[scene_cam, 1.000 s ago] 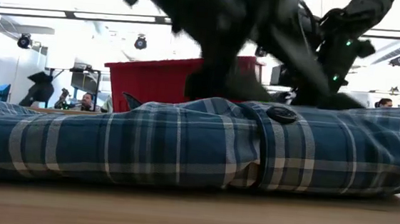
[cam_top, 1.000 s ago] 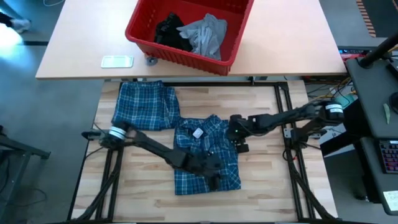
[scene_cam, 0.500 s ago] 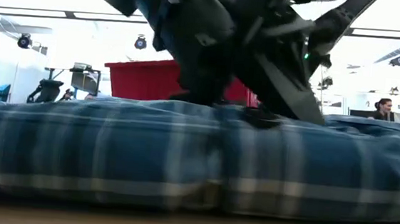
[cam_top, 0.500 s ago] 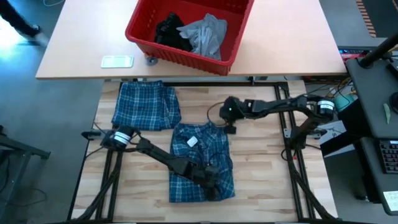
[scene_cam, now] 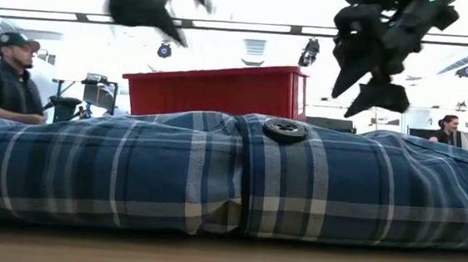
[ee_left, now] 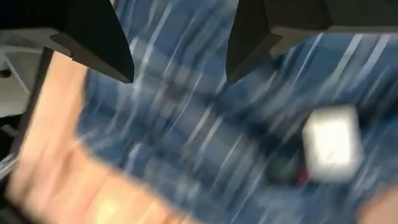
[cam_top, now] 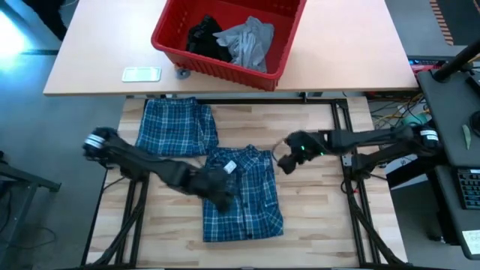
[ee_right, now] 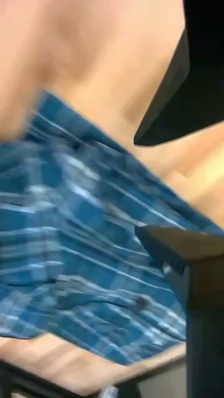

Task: Fold Laundry from Bin
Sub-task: Fold the blue patterned long sleeve shirt

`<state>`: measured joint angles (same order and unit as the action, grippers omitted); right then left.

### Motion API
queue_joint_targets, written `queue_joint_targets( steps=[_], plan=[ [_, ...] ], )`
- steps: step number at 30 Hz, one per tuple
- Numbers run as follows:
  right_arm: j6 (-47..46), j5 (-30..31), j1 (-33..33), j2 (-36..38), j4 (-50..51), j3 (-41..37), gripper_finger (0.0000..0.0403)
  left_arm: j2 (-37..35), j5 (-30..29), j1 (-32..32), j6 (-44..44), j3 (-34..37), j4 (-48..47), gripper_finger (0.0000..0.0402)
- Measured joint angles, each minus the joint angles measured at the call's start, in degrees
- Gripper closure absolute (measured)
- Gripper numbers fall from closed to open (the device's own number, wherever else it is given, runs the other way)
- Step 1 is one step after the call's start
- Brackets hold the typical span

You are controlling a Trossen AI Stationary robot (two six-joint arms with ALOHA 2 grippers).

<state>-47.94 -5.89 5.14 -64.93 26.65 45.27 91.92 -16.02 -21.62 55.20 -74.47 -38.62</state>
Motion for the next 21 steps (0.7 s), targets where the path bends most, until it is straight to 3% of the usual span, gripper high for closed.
queue_joint_targets(
  steps=[7, 12, 16, 21],
  plan=[
    [-4.1, 6.1, -5.6, -2.9, -0.8, -1.8, 0.0084, -17.4, 1.1, -2.8, 25.9, 22.3, -2.3, 0.0148],
    [-4.2, 6.1, -5.6, -7.0, -6.2, -1.8, 0.0052, -24.6, 1.3, -2.5, 35.7, 34.4, 1.5, 0.0121],
    [-5.6, 5.9, -5.5, -11.0, -8.3, -1.8, 0.0049, -25.7, 0.6, -2.3, 36.3, 42.2, 10.3, 0.0092],
    [-6.5, 3.9, -5.5, -16.9, -14.7, -1.8, 0.0049, -23.6, -1.0, 0.4, 30.6, 51.3, 31.4, 0.0083]
  ],
)
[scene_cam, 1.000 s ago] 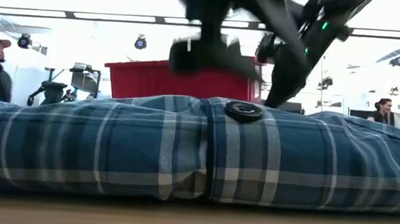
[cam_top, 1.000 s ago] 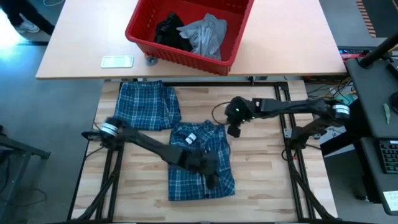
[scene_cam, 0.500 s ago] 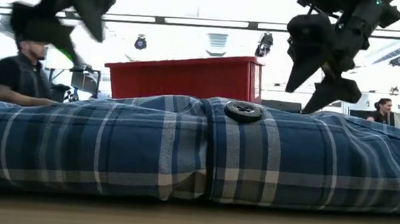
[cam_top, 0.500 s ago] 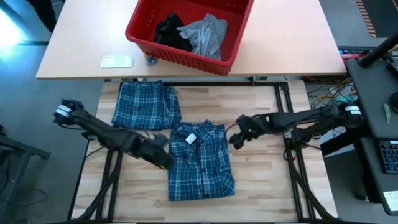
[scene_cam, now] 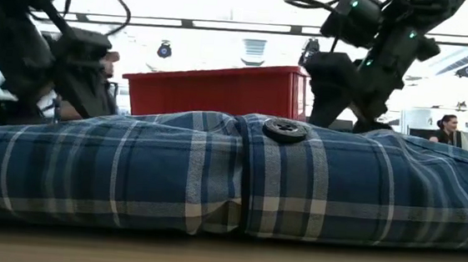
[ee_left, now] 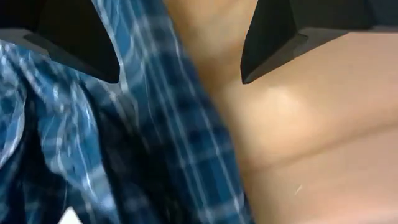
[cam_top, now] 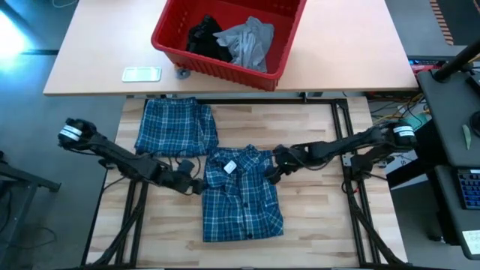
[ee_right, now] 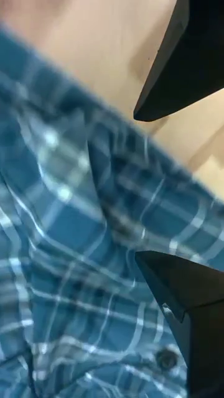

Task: Fold Laundry from Bin
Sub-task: Fold the blue patterned long sleeve shirt

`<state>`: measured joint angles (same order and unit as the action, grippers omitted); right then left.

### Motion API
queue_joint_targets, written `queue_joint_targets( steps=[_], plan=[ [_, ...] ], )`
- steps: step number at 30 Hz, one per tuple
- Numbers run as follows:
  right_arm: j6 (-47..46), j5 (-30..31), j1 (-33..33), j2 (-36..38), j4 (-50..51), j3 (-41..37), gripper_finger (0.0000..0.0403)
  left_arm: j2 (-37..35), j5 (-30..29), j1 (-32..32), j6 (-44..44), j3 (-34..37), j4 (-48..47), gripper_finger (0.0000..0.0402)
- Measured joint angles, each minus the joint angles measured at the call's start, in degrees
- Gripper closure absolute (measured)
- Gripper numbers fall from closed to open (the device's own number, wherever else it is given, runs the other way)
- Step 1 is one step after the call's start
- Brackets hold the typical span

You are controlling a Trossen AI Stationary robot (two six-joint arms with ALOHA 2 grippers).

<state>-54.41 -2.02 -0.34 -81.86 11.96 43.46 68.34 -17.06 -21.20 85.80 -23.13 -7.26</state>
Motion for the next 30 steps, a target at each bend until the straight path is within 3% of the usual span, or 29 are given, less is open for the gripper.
queue_joint_targets(
  steps=[8, 17, 20, 25, 30],
  plan=[
    [-2.7, -2.5, 1.3, -9.3, -8.8, -0.1, 0.0049, 9.0, 0.7, 8.9, -10.3, 5.0, 18.1, 0.0094],
    [-3.2, -0.5, 3.8, -9.2, -8.9, -0.4, 0.0049, 16.1, 4.5, 17.3, -16.7, 4.9, 26.9, 0.0108],
    [-2.3, -0.5, 4.9, -9.3, -9.9, -0.5, 0.0049, 19.1, 4.0, 18.7, -24.6, 4.9, 31.7, 0.0119],
    [-1.0, -1.3, 6.0, -9.4, -11.3, -0.6, 0.0060, 21.0, 6.1, 19.8, -32.0, 5.3, 36.0, 0.0160],
    [-0.2, -1.3, 6.4, -9.3, -12.1, -1.8, 0.0077, 20.8, 6.5, 20.8, -33.6, 6.9, 37.3, 0.0224]
  ],
)
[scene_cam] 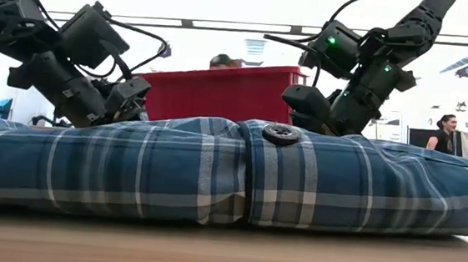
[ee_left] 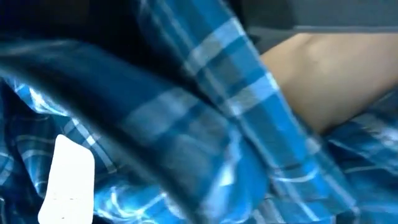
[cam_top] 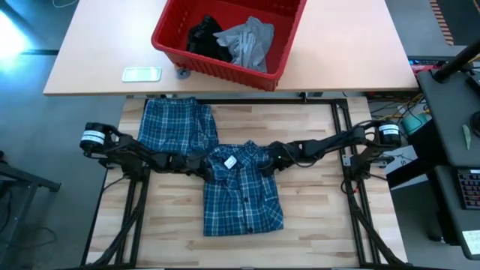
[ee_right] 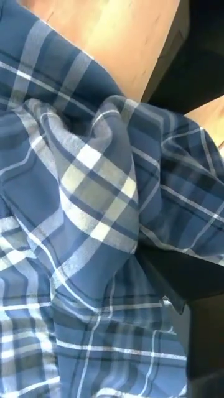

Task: Fold Laundry from Bin
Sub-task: Fold the blue patterned long sleeve shirt

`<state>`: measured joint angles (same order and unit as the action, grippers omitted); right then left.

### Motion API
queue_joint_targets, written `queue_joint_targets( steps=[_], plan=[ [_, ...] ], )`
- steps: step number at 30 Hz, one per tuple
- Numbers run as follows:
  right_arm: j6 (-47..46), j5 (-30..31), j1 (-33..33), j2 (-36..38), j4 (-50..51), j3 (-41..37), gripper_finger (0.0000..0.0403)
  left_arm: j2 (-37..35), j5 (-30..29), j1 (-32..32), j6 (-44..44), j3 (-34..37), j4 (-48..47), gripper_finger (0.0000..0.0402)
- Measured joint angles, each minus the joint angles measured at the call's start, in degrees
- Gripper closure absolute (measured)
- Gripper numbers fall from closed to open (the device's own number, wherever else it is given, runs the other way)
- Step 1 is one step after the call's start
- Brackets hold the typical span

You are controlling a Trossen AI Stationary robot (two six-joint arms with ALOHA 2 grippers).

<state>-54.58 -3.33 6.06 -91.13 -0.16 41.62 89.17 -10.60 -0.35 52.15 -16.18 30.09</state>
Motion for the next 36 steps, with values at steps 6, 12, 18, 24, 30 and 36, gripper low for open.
queue_joint_targets(
  steps=[6, 12, 18, 24, 30, 36],
  plan=[
    [-5.1, 2.4, 0.5, 5.3, 2.9, -2.5, 0.0072, 1.3, 0.2, 1.4, -0.2, 2.6, 6.0, 0.0340],
    [0.0, 7.2, 4.0, 8.0, 6.0, -2.6, 0.0056, 4.7, -0.4, 1.4, -0.9, 1.3, 7.2, 0.0386],
    [1.2, -2.6, 10.0, -0.5, -3.1, -2.5, 0.0062, 5.4, 0.2, 1.4, -1.1, 0.3, 7.4, 0.0398],
    [2.9, -5.1, 9.7, -4.2, -8.4, -1.8, 0.0131, 4.7, 0.7, 1.5, -0.4, -0.7, 6.3, 0.0398],
    [8.7, -3.3, 7.6, -4.1, -9.4, -1.5, 0.0305, 4.4, 1.1, 2.2, -0.3, -1.7, 6.1, 0.0400],
    [10.3, -5.2, 7.5, -1.2, -9.1, -1.0, 0.0391, 0.7, 1.9, 2.4, -1.0, -2.4, 6.2, 0.0401]
  ],
)
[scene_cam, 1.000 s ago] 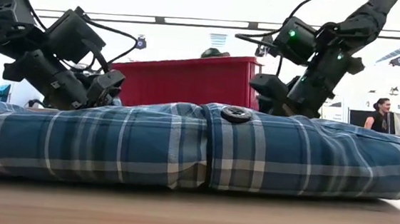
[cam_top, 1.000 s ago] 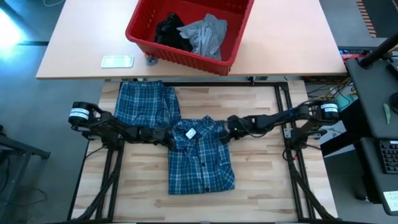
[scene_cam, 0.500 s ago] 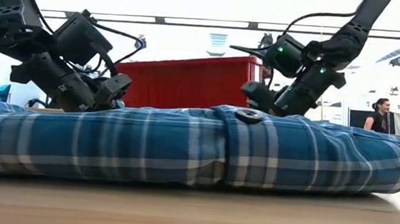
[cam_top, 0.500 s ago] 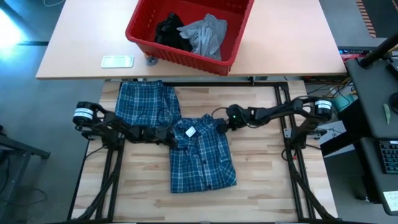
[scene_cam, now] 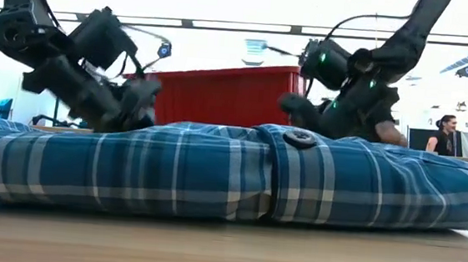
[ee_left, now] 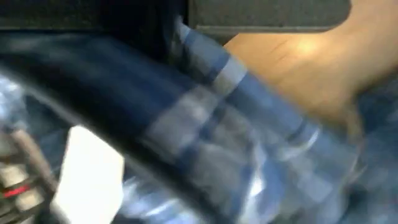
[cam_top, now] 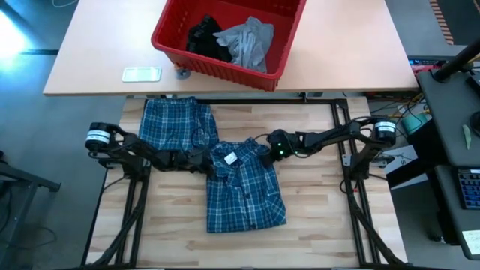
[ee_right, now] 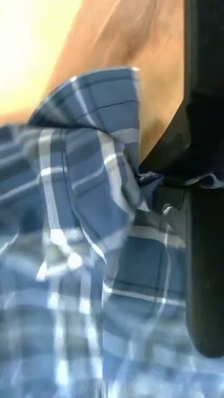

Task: Fold Laundry from Bin
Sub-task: Fold the blue patterned long sleeve shirt

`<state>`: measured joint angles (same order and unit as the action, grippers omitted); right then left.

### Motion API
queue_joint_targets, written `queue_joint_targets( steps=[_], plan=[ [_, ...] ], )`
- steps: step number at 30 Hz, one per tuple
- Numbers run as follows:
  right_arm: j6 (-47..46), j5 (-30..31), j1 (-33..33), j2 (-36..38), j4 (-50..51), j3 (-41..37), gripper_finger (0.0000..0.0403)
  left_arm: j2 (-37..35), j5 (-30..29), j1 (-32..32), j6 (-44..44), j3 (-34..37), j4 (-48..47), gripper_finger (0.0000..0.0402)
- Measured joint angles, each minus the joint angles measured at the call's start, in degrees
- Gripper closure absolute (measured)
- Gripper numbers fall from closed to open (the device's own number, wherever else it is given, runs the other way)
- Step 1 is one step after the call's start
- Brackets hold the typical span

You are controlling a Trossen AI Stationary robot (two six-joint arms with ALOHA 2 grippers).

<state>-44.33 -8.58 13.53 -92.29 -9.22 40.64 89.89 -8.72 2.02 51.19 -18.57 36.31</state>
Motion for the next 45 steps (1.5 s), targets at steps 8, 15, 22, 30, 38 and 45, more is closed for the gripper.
queue_joint_targets(
  steps=[8, 15, 22, 30, 38, 45],
  plan=[
    [2.0, 0.8, -2.9, 17.1, 1.6, 0.1, 0.0394, -15.9, 0.5, -1.5, -2.9, -1.3, -0.8, 0.0401],
    [3.4, 0.7, -7.6, 31.7, 5.4, 0.1, 0.0394, -29.6, 0.8, -4.7, -12.8, -8.9, -22.4, 0.0401],
    [1.9, 1.9, -13.1, 40.5, 10.5, 0.2, 0.0394, -35.9, 7.1, -6.2, -18.8, -18.7, -38.8, 0.0402],
    [11.7, 14.6, -6.1, 41.2, 8.4, 0.2, 0.0394, -31.0, 10.8, 6.6, -28.0, -22.7, -39.4, 0.0402],
    [25.3, 5.9, 5.6, 41.9, 9.7, 8.9, 0.0394, -22.3, 23.5, 21.4, -42.2, -44.8, -50.3, 0.0401],
    [22.9, -0.5, -1.4, 42.7, 28.8, 5.2, 0.0394, -15.0, 21.9, 6.0, -37.7, -41.2, -55.2, 0.0401]
  ],
)
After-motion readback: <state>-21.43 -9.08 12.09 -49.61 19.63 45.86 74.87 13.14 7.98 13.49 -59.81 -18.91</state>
